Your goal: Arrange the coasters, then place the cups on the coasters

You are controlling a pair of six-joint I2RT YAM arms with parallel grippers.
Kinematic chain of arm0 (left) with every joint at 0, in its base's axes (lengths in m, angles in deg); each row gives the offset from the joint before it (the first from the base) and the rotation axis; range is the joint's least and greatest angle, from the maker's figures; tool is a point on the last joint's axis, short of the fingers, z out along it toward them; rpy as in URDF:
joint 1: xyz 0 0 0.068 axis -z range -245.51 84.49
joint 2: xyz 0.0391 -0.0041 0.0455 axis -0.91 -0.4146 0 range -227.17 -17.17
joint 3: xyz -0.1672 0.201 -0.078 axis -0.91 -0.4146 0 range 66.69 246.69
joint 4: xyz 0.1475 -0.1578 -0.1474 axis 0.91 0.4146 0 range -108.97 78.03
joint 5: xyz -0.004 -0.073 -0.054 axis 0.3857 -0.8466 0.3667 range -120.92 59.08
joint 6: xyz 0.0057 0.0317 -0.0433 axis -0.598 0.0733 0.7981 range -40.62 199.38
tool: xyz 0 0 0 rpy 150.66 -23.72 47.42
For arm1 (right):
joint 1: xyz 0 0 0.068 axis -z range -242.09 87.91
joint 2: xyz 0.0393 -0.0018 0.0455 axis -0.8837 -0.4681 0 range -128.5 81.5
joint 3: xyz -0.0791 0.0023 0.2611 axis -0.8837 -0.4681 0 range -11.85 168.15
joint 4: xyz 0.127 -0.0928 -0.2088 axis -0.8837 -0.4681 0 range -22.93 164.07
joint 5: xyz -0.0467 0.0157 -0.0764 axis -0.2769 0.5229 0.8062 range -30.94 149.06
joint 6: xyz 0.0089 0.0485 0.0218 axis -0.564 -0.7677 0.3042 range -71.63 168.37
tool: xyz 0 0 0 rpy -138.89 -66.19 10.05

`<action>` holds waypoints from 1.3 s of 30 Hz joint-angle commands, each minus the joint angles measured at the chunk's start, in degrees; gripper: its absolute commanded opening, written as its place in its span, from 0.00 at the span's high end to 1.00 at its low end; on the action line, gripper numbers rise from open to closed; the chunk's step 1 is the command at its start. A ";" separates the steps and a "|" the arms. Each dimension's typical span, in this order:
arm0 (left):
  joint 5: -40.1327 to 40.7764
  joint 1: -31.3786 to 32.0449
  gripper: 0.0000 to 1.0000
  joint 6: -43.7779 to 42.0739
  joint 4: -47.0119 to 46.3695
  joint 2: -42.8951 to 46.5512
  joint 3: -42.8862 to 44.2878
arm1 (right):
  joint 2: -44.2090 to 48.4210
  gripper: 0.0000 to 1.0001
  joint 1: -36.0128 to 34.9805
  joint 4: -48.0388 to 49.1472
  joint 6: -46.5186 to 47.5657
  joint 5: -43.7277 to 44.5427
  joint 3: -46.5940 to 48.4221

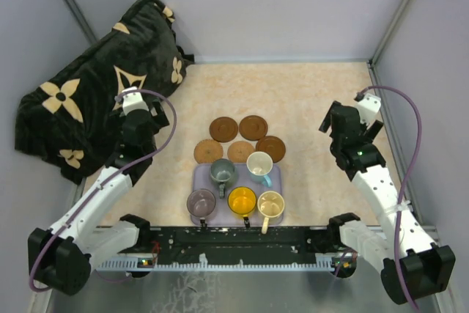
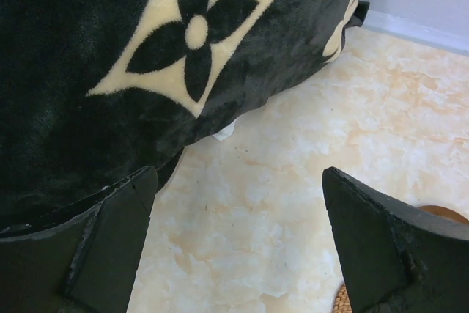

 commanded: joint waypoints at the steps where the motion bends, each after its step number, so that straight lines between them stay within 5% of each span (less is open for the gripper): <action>1: 0.70 -0.03 0.00 0.12 0.74 -0.78 1.66 | 1.21 0.01 -0.47 1.23 -0.04 1.40 2.06; 15: -2.15 0.03 0.00 0.18 -0.23 -2.48 1.96 | 3.05 0.01 -0.48 1.32 0.09 0.51 1.84; 26: -22.85 0.66 0.01 -3.61 -2.86 -9.00 3.69 | -0.85 0.02 -1.28 4.53 -0.69 -11.31 -0.83; 35: -26.48 0.69 0.01 -0.46 -5.52 -14.52 1.26 | -6.43 0.43 -7.93 10.33 -2.01 -15.15 -5.41; 39: -27.38 0.67 0.01 0.03 -5.51 -17.25 0.97 | -11.33 0.45 -11.60 12.72 -2.24 -15.31 -5.64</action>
